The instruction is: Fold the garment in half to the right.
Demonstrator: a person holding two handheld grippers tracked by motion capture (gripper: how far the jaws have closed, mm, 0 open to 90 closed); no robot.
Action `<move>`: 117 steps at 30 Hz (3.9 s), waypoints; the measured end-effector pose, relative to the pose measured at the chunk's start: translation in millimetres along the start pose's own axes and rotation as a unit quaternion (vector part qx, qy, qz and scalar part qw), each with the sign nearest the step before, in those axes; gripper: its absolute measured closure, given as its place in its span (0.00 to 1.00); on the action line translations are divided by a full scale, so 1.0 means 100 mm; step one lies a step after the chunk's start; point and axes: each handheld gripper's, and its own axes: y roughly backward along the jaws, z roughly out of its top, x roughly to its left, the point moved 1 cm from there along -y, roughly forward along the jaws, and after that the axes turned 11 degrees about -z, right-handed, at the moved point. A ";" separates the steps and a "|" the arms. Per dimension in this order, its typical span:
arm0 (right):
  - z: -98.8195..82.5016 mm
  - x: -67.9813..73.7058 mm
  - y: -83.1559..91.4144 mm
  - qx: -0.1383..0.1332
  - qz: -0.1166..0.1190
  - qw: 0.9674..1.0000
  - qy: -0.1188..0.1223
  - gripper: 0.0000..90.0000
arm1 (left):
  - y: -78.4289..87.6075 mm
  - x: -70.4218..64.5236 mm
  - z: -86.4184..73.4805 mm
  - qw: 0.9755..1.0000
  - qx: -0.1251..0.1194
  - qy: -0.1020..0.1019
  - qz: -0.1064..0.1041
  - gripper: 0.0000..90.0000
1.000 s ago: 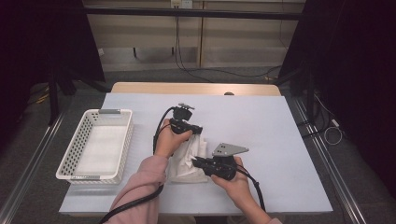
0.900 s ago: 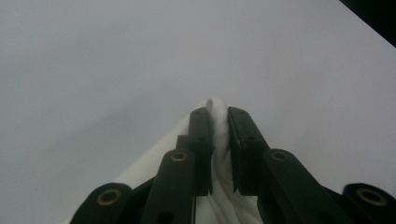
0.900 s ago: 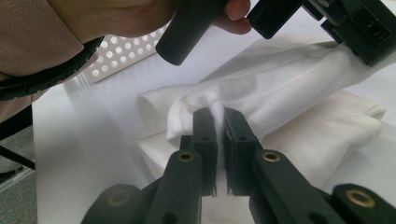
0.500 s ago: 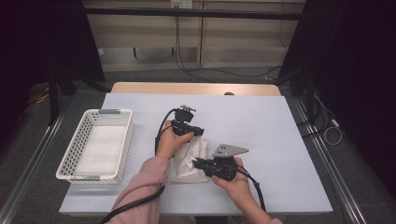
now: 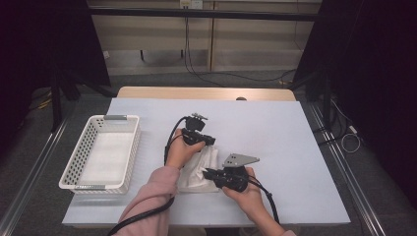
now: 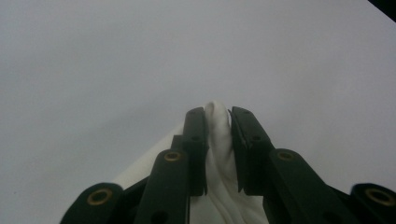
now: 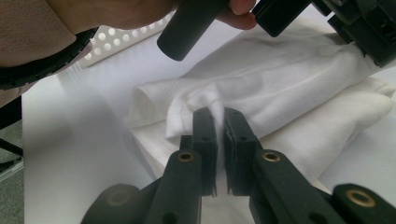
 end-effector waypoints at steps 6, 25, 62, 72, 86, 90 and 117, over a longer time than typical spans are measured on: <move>-0.01 -0.01 0.00 0.001 0.003 1.000 0.001 0.92 | 0.01 0.00 0.00 1.000 -0.004 -0.003 -0.004 0.77; 0.05 -0.21 0.17 -0.010 -0.016 1.000 0.013 0.45 | 0.41 -0.02 -0.04 0.999 -0.034 -0.005 0.009 0.22; 0.01 -0.86 0.49 -0.035 -0.046 0.998 -0.009 0.09 | 0.67 -0.01 -0.43 0.999 -0.031 0.007 0.034 0.10; -0.07 -0.98 0.55 -0.035 -0.058 0.998 -0.017 0.09 | 0.68 0.00 -0.50 0.999 -0.010 -0.002 0.034 0.09; -0.11 -0.99 0.58 -0.033 -0.056 0.998 -0.014 0.09 | 0.67 -0.01 -0.59 0.999 -0.015 0.022 0.036 0.08; -0.12 -1.00 0.59 -0.036 -0.054 0.998 -0.012 0.09 | 0.64 -0.01 -0.62 0.998 -0.017 0.028 0.044 0.08; -0.15 -1.00 0.62 -0.038 -0.051 0.998 -0.013 0.09 | 0.32 -0.03 -0.63 0.998 -0.001 0.052 0.043 0.10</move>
